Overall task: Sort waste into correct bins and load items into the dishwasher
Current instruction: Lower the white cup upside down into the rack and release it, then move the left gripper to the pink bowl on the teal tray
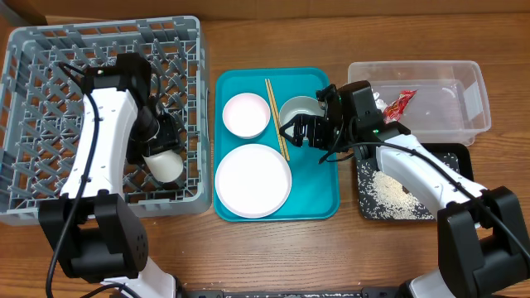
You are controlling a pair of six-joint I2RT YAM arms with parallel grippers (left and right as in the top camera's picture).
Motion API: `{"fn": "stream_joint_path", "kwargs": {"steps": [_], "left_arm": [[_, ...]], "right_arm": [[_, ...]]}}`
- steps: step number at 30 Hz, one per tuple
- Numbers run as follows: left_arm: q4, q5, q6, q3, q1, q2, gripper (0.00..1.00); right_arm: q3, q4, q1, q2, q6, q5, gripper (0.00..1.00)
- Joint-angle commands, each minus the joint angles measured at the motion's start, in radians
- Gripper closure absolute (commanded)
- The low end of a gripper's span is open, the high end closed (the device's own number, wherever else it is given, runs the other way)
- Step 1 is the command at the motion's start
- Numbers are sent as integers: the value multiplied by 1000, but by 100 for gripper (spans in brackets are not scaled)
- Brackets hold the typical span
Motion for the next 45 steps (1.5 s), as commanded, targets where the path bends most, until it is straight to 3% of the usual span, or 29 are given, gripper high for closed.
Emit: {"fn": "stream_joint_path", "kwargs": {"steps": [1, 11, 19, 24, 28, 30, 37, 45], "left_arm": [[40, -28, -26, -49, -18, 5, 61], [40, -11, -26, -77, -79, 5, 61], [56, -82, -37, -92, -94, 5, 55], [85, -83, -37, -131, -94, 5, 39], [90, -64, -37, -143, -94, 5, 18], [90, -63, -37, -143, -94, 5, 15], [89, -55, -37, -100, -87, 5, 14], [-60, -10, -34, 229, -110, -3, 18]], "right_arm": [[2, 5, 3, 3, -6, 7, 0], [2, 6, 3, 3, -6, 8, 0], [2, 5, 3, 3, -6, 8, 0], [2, 5, 3, 3, -7, 8, 0], [2, 5, 3, 3, -6, 8, 0], [2, 6, 3, 3, -6, 8, 0], [2, 6, 3, 3, -6, 8, 0], [58, -37, 3, -43, -7, 8, 0]]}}
